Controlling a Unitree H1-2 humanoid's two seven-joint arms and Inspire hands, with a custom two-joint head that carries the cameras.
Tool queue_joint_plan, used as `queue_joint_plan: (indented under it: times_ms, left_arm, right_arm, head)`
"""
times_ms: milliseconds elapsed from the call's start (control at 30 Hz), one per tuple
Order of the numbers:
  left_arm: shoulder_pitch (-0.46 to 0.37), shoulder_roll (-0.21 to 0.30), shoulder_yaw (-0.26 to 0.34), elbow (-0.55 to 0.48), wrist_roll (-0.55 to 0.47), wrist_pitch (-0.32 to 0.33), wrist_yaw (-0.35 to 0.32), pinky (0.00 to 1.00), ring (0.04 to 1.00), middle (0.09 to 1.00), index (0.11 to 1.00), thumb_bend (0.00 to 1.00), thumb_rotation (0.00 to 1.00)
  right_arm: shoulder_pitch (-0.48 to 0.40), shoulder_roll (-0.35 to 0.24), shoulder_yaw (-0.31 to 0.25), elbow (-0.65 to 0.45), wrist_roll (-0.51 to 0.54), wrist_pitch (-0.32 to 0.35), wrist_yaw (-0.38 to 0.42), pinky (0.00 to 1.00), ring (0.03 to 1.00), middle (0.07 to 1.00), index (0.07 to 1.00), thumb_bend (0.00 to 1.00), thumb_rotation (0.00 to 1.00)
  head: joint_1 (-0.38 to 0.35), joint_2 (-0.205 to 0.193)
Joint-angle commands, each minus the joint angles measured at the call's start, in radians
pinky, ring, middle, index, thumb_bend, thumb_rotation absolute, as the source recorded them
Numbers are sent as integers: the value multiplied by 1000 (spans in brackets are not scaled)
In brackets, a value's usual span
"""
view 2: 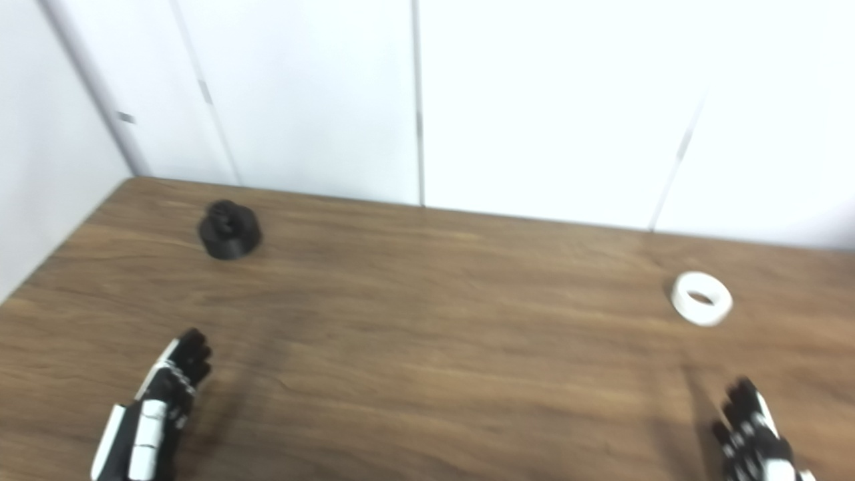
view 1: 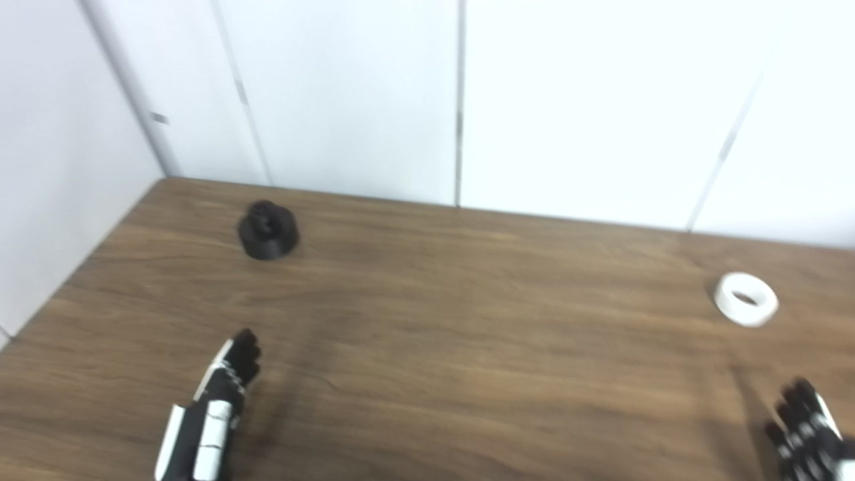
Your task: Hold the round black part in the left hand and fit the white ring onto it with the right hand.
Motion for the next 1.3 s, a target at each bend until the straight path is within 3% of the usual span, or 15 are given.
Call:
queue_joint_plan:
  times_ms: [0,300,633,933,1233,1267]
  left_arm:
    - [4,-18,-14,0,19,-40,5,961,955,957,927,553,851]
    - [12,-27,-33,16,46,-64,22,944,951,953,931,584,852]
    - [13,-30,-52,36,75,-94,46,947,946,952,936,590,859]
    - [11,-32,-62,46,90,-101,69,948,939,948,932,601,850]
    - [8,-28,-70,40,145,-103,88,943,940,942,934,627,777]
    - [9,-25,-72,38,147,-103,88,943,941,943,937,622,698]
  right_arm:
    - [-9,-18,-6,-8,15,-45,18,1000,1000,999,990,651,1000]
    - [-16,-26,-7,18,9,-57,28,1000,1000,1000,1000,726,1000]
    - [-23,-30,-6,46,15,-97,46,1000,1000,1000,1000,699,1000]
    - [-28,-35,-7,56,21,-92,52,1000,1000,1000,1000,692,1000]
    - [-33,-41,-12,55,31,-81,52,1000,1000,1000,1000,701,1000]
    - [-32,-42,-13,53,31,-79,51,1000,1000,1000,1000,706,1000]
  head:
    - [17,-10]
    - [46,-29]
    - [52,-49]
    - [52,-48]
    - [49,-44]
    - [49,-44]
